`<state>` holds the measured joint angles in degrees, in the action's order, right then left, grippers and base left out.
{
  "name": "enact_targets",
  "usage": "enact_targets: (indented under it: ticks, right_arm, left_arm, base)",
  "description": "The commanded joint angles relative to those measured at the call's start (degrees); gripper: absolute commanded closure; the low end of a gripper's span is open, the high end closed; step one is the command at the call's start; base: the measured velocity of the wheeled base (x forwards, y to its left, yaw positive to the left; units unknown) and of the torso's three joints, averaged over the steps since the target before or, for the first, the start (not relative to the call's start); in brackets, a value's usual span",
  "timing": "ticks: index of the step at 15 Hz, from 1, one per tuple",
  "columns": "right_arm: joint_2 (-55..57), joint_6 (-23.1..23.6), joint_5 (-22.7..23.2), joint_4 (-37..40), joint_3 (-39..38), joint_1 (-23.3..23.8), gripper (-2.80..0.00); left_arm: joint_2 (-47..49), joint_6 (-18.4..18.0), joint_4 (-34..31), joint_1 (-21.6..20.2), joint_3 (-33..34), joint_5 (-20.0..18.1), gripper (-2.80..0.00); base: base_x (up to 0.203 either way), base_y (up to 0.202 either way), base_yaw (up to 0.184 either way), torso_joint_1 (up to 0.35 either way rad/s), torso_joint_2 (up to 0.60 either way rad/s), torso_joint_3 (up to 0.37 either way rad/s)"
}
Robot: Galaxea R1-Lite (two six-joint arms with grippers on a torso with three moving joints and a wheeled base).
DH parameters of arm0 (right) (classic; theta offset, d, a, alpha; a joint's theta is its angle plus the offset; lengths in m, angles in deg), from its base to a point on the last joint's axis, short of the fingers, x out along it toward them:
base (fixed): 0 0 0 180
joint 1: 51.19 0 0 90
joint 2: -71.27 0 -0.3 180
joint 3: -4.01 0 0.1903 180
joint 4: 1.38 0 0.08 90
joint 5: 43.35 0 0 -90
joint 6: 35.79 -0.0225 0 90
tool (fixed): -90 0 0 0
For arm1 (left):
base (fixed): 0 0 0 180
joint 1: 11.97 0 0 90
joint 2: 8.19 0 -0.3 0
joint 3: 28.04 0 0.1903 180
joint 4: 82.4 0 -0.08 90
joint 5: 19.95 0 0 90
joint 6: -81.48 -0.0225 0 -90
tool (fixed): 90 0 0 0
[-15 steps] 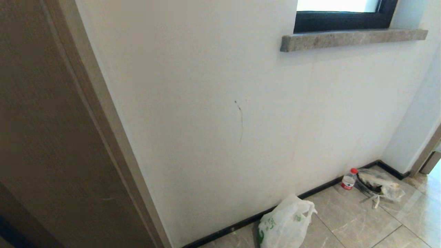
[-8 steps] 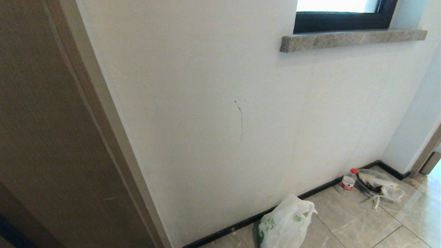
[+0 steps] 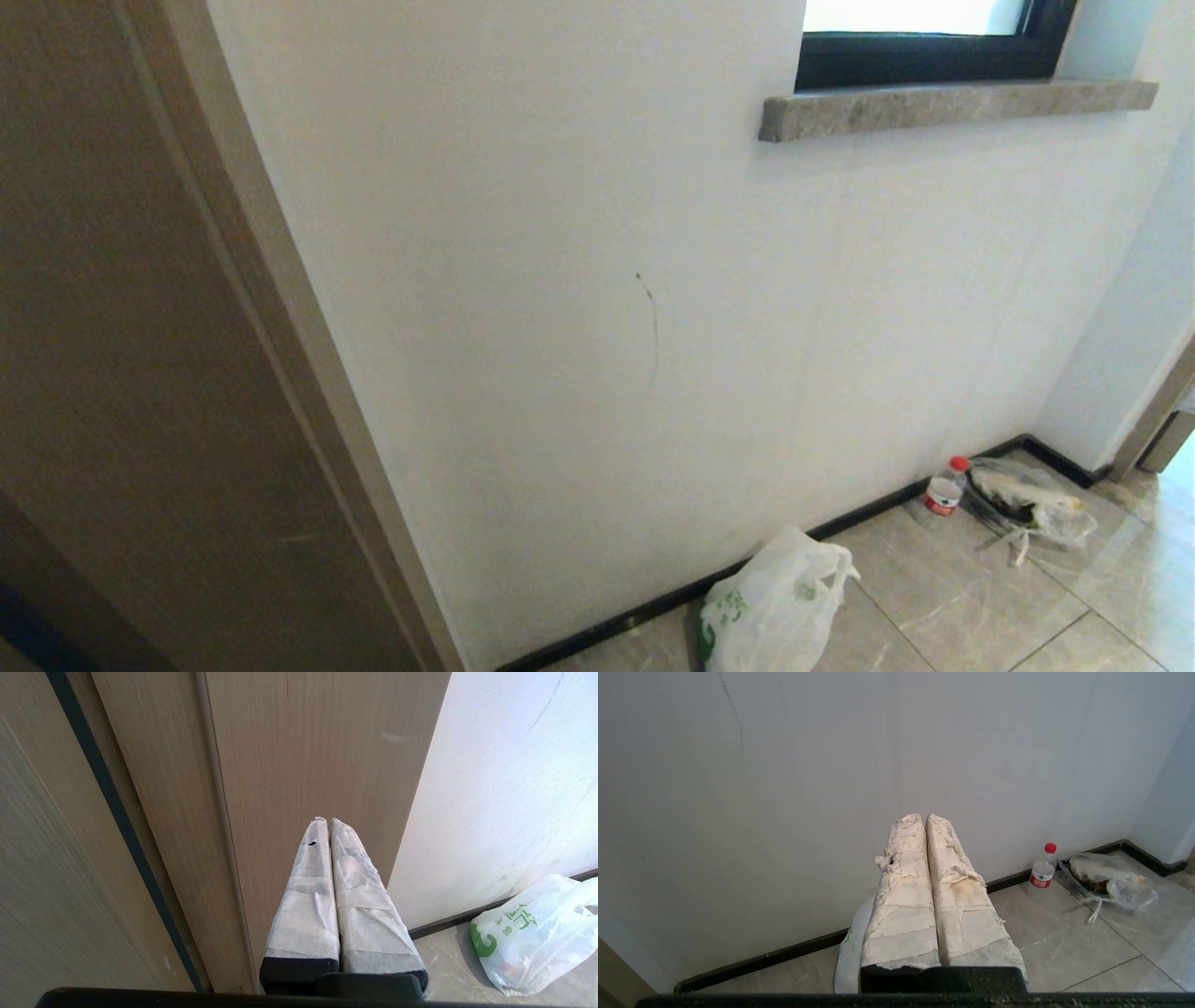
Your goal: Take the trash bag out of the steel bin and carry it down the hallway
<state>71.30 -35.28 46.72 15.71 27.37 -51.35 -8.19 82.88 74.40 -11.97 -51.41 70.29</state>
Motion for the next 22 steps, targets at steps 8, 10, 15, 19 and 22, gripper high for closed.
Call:
enact_targets:
  ticks: [8, 10, 15, 19, 22]
  right_arm:
    - [0.0, 0.0, 0.0, 0.0, -2.3, 0.0, 0.00]
    - [0.0, 0.0, 0.0, 0.0, -2.3, 0.0, 0.00]
    - [0.0, 0.0, 0.0, 0.0, -2.3, 0.0, 0.00]
    - [0.0, 0.0, 0.0, 0.0, -2.3, 0.0, 0.00]
    - [0.0, 0.0, 0.0, 0.0, -2.3, 0.0, 0.00]
  left_arm:
    - [0.0, 0.0, 0.0, 0.0, 0.1, 0.0, 0.00]
    - [0.0, 0.0, 0.0, 0.0, 0.1, 0.0, 0.00]
    - [0.0, 0.0, 0.0, 0.0, 0.1, 0.0, 0.00]
    - [0.0, 0.0, 0.0, 0.0, 0.0, 0.0, 0.00]
    - [0.0, 0.0, 0.0, 0.0, 0.1, 0.0, 0.00]
  base:
    - [0.000, 0.000, 0.000, 0.000, 0.00, 0.000]
    - [0.000, 0.000, 0.000, 0.000, 0.00, 0.000]
    - [0.000, 0.000, 0.000, 0.000, 0.00, 0.000]
    - [0.000, 0.000, 0.000, 0.000, 0.00, 0.000]
    - [0.000, 0.000, 0.000, 0.000, 0.00, 0.000]
